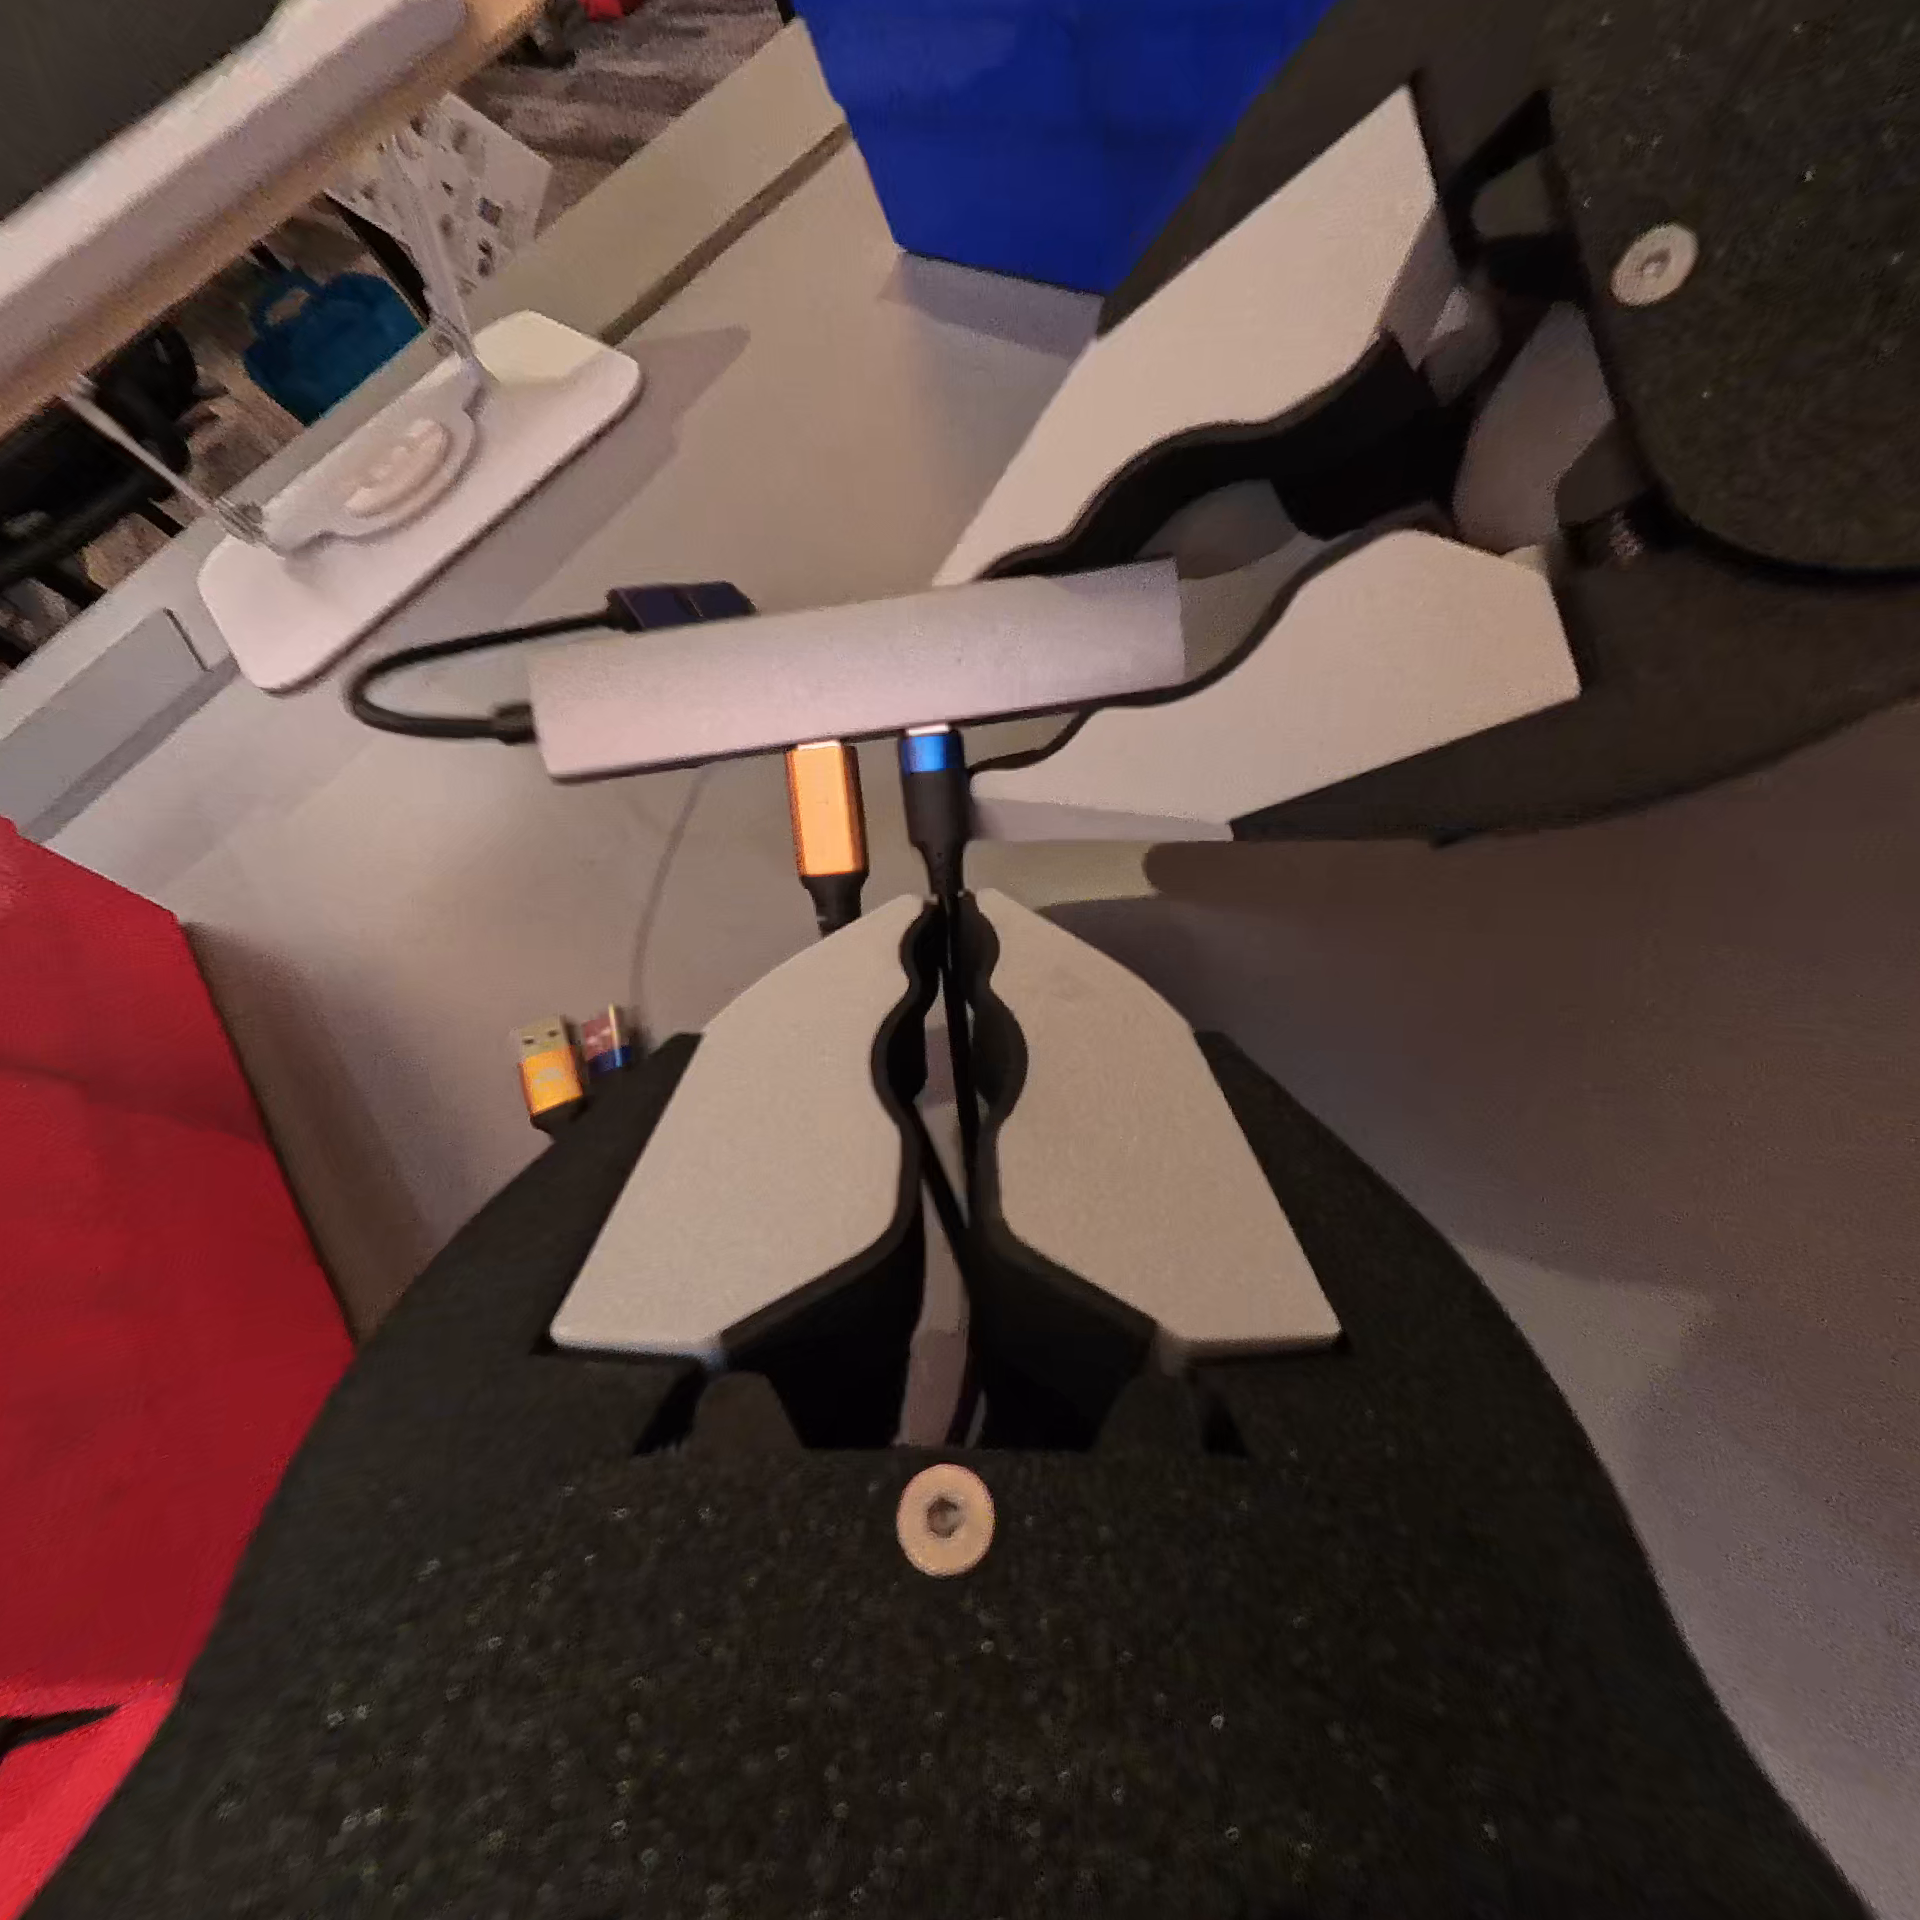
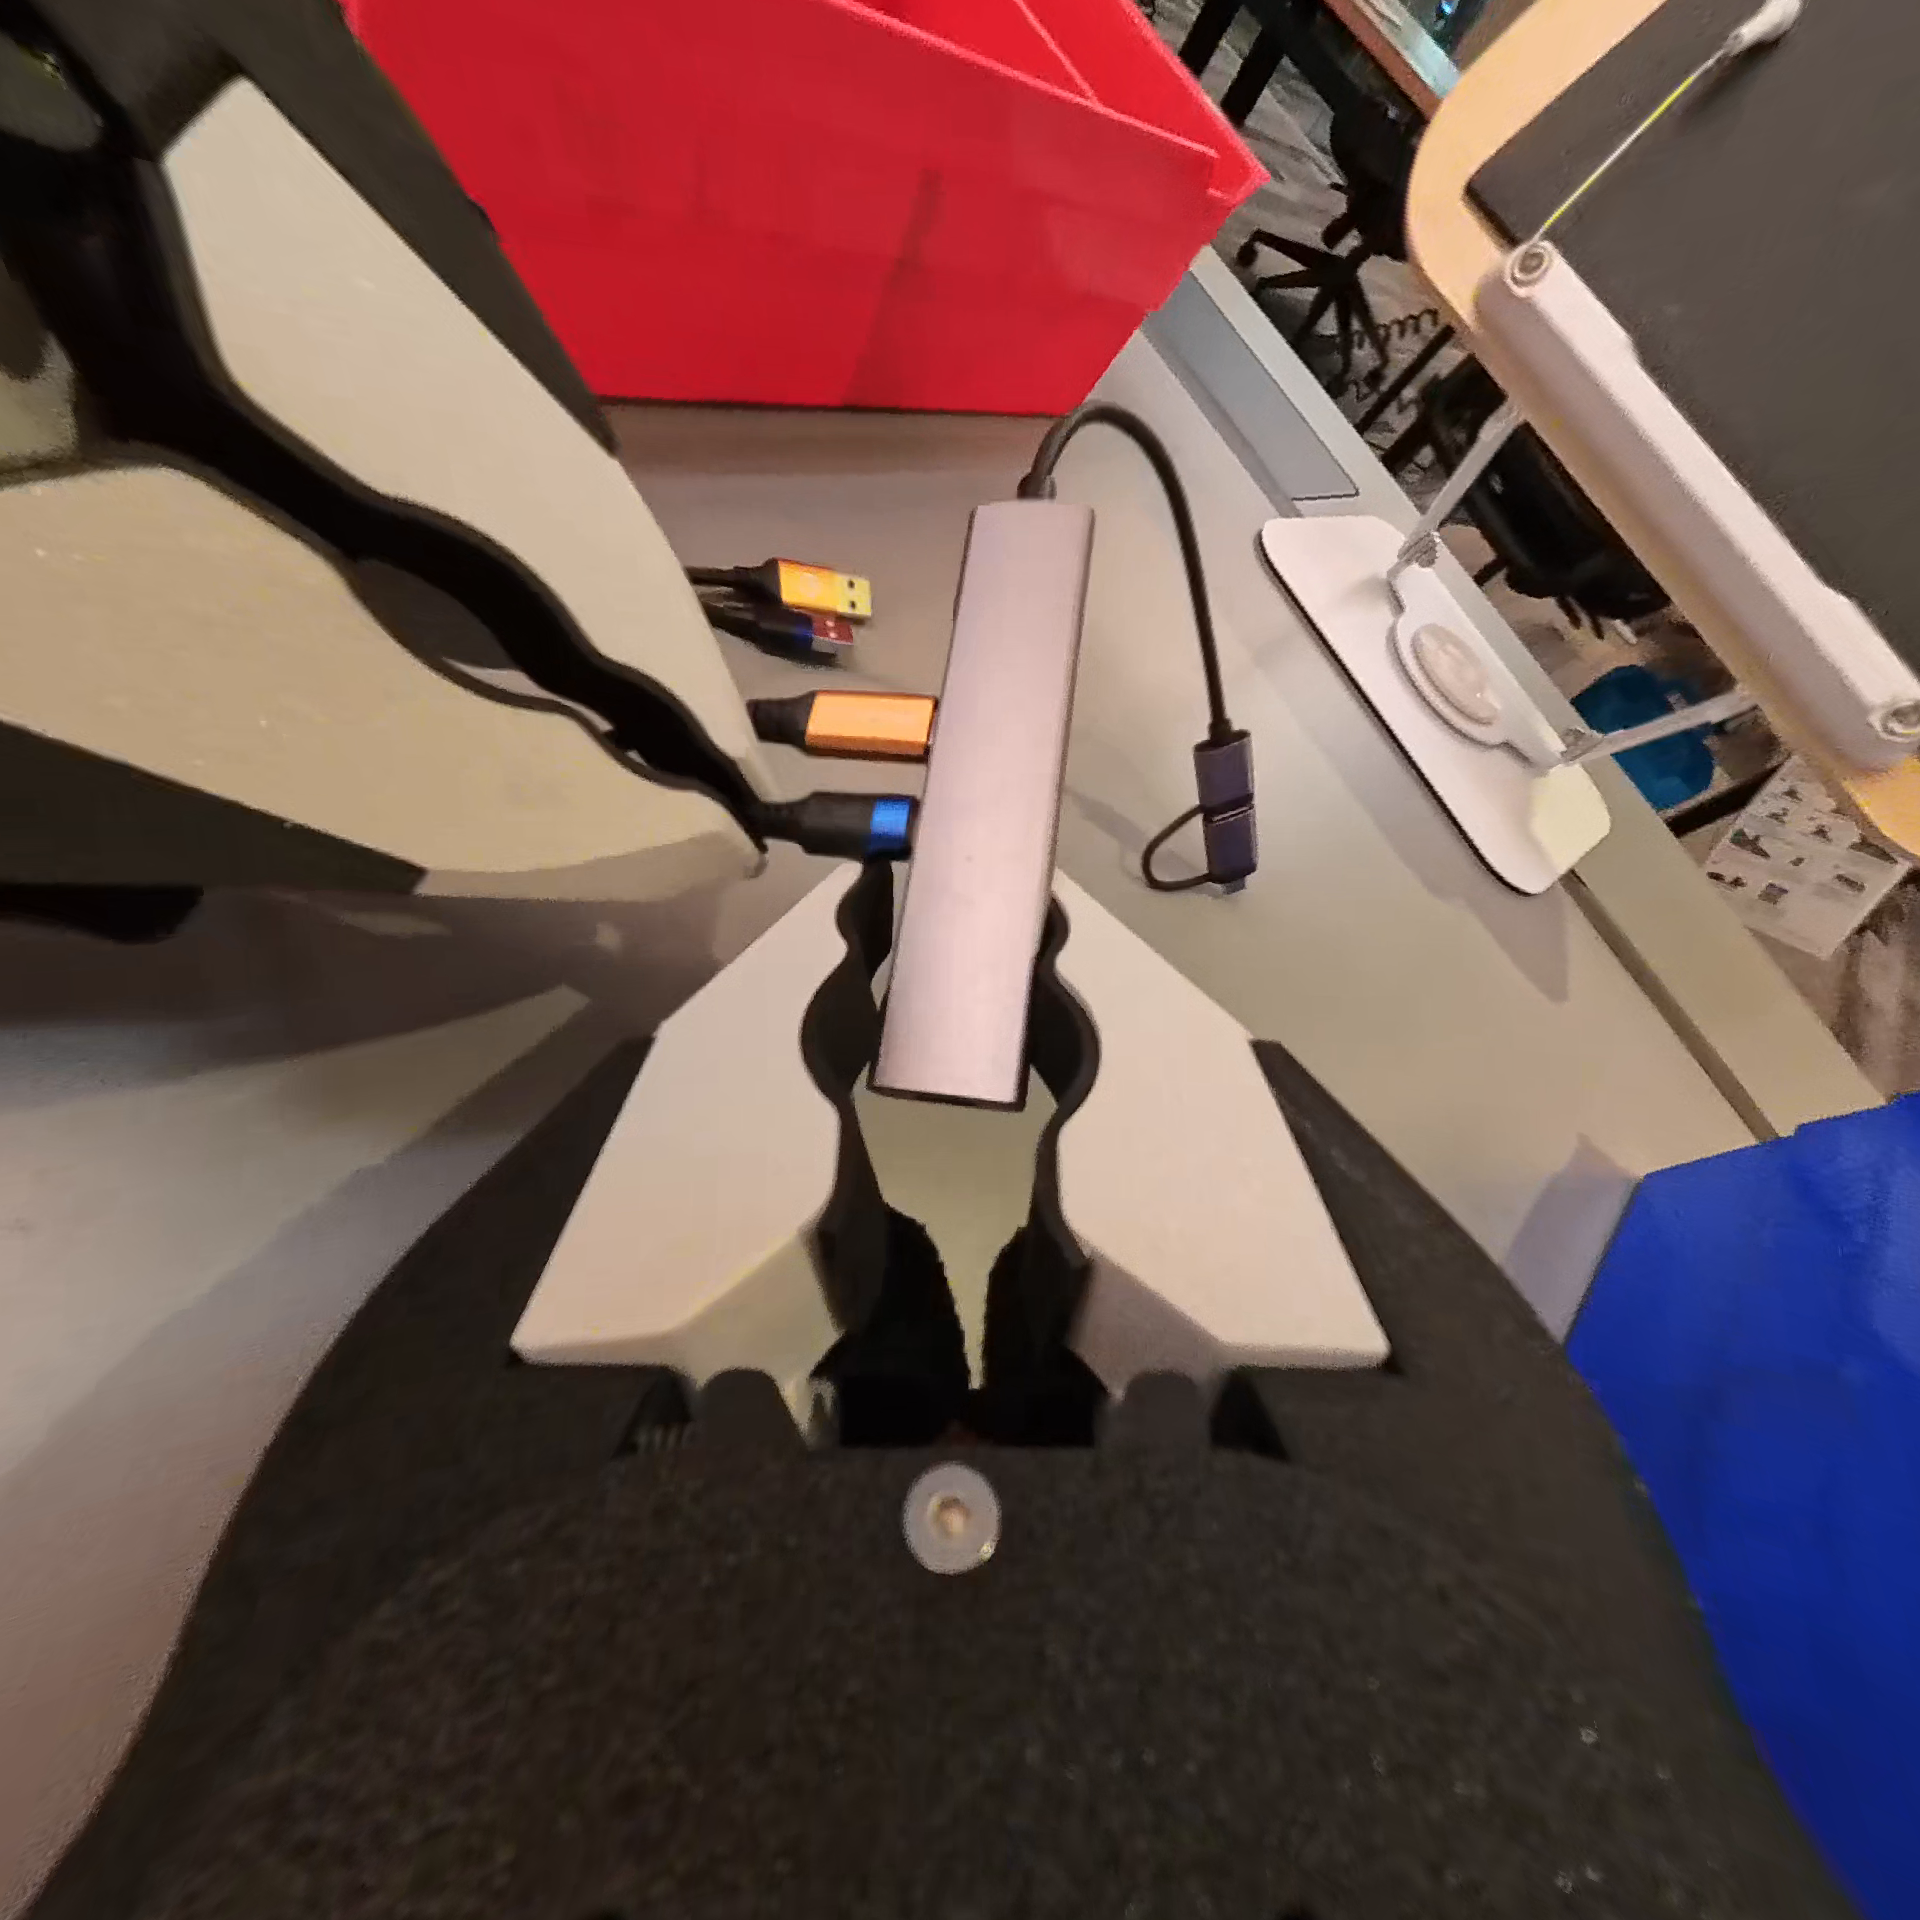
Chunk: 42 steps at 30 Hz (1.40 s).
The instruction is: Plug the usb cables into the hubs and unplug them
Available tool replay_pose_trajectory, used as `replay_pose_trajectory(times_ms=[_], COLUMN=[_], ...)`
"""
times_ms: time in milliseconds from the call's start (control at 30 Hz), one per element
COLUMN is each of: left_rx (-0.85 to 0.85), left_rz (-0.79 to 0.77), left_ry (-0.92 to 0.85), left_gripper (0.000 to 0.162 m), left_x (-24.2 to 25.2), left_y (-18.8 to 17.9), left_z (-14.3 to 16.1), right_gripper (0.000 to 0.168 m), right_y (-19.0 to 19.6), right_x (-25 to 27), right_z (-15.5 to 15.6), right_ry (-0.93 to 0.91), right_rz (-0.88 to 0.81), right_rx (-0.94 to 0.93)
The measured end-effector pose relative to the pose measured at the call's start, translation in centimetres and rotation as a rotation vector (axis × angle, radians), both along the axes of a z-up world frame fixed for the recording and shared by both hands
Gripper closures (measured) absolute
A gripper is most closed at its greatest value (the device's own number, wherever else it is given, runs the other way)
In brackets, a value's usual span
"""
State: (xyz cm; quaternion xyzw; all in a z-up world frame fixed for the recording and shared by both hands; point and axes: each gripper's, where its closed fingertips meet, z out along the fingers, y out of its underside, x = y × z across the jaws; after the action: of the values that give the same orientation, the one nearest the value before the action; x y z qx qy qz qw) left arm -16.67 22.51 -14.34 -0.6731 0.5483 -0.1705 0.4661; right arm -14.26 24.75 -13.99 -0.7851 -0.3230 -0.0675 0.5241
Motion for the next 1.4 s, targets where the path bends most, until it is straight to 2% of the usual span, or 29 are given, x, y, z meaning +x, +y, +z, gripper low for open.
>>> replay_pose_trajectory(times_ms=[167,333,400,467,533,600,667,800,900,967,1033,1100,1200,1333,1400], left_rx=[0.047,0.057,0.033,-0.020,-0.115,-0.193,-0.250,-0.274,-0.329,-0.346,-0.390,-0.446,-0.488,-0.496,-0.487], left_rz=[0.001,-0.041,-0.043,-0.036,-0.068,-0.088,-0.092,-0.014,0.016,0.020,0.033,0.032,0.017,-0.006,-0.010], left_ry=[0.005,0.039,-0.028,-0.124,-0.213,-0.296,-0.328,-0.289,-0.276,-0.335,-0.347,-0.357,-0.388,-0.337,-0.309], left_gripper=[0.161,0.160,0.159,0.138,0.134,0.133,0.131,0.132,0.130,0.130,0.130,0.130,0.130,0.130,0.130], left_x=[0.0,0.2,0.3,0.2,-0.6,-2.2,-4.3,-8.6,-9.8,-10.4,-11.0,-11.1,-10.7,-10.1,-9.9], left_y=[0.1,0.0,-0.3,-1.2,-3.1,-4.7,-5.6,-4.7,-3.5,-3.0,-2.8,-3.0,-3.3,-4.1,-4.4], left_z=[0.4,0.0,1.3,3.6,5.3,6.0,5.2,1.6,1.9,2.6,2.3,2.1,2.4,1.7,1.3], right_gripper=[0.145,0.145,0.145,0.145,0.145,0.145,0.145,0.145,0.145,0.146,0.145,0.145,0.145,0.145,0.145], right_y=[-0.1,0.1,0.4,0.7,0.9,1.1,1.2,0.8,0.0,-0.5,-0.7,-0.5,0.1,0.7,1.0], right_x=[0.0,0.5,1.0,2.2,3.7,5.5,7.5,13.4,19.8,24.1,28.8,32.7,36.0,36.8,35.8], right_z=[-0.2,-0.2,0.5,1.6,3.7,6.8,11.3,22.4,30.4,34.1,36.0,35.8,32.3,23.4,18.5], right_ry=[0.056,-0.013,0.007,-0.026,-0.002,0.046,0.102,0.097,0.056,-0.006,-0.105,-0.201,-0.279,-0.417,-0.380], right_rz=[0.009,0.011,-0.010,-0.038,-0.073,-0.108,-0.127,-0.196,-0.317,-0.402,-0.538,-0.637,-0.720,-0.723,-0.680], right_rx=[-0.039,-0.030,-0.011,0.008,0.031,0.060,0.123,0.280,0.355,0.369,0.378,0.351,0.280,0.107,0.000])
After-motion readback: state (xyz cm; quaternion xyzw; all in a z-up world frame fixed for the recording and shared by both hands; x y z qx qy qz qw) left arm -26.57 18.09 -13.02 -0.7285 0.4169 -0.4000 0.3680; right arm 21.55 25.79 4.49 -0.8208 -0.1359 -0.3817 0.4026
